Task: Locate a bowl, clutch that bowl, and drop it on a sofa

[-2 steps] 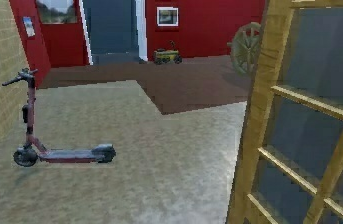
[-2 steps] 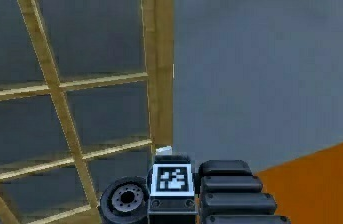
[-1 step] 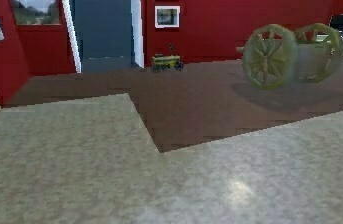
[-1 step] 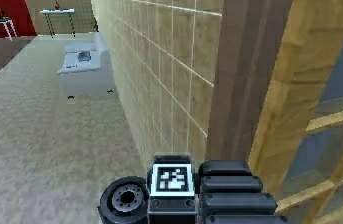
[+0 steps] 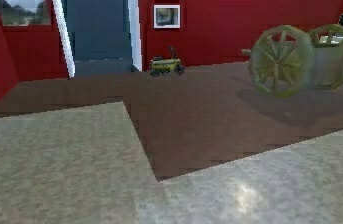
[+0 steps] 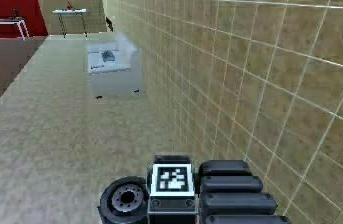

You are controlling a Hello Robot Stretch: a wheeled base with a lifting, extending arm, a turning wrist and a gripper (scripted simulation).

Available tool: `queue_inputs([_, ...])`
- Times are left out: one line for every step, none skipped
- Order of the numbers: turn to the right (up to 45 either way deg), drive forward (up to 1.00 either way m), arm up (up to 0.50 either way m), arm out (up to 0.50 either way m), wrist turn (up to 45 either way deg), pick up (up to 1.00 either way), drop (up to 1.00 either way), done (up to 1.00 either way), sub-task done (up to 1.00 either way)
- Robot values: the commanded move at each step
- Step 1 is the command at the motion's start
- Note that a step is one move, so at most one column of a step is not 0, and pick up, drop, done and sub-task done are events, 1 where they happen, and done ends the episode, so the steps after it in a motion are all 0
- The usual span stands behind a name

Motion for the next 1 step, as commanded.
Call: queue_inputs([45.0, 0.0, 0.0, 0.0, 0.0, 0.0, 0.0, 0.0, 0.0])
